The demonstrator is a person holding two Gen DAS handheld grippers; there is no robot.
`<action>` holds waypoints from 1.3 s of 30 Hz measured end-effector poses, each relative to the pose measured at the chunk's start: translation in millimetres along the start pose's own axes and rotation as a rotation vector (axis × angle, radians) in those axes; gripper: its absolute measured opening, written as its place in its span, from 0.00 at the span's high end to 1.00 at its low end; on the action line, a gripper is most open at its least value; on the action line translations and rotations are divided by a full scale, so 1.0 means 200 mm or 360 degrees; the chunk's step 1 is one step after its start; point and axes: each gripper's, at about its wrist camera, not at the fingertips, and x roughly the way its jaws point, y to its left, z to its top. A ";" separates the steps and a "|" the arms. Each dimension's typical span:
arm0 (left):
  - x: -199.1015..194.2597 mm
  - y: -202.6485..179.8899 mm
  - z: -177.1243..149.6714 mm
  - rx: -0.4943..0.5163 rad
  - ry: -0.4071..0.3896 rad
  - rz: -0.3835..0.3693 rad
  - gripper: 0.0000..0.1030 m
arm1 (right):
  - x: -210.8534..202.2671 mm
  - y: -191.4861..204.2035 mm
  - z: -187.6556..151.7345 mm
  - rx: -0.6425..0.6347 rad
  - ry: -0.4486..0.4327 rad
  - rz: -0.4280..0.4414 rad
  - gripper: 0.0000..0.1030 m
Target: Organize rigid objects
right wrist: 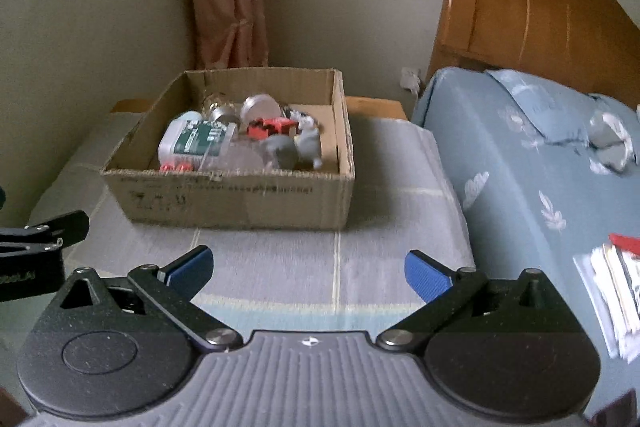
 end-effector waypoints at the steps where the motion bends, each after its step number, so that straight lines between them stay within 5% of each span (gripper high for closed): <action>1: -0.02 0.00 0.00 -0.0003 0.0010 0.0013 0.01 | -0.02 0.00 -0.01 0.0003 0.0001 -0.0003 0.00; 39: -0.12 -0.04 0.04 0.0009 0.0026 0.0099 0.01 | -0.09 0.00 0.02 0.0036 -0.0038 0.0001 0.00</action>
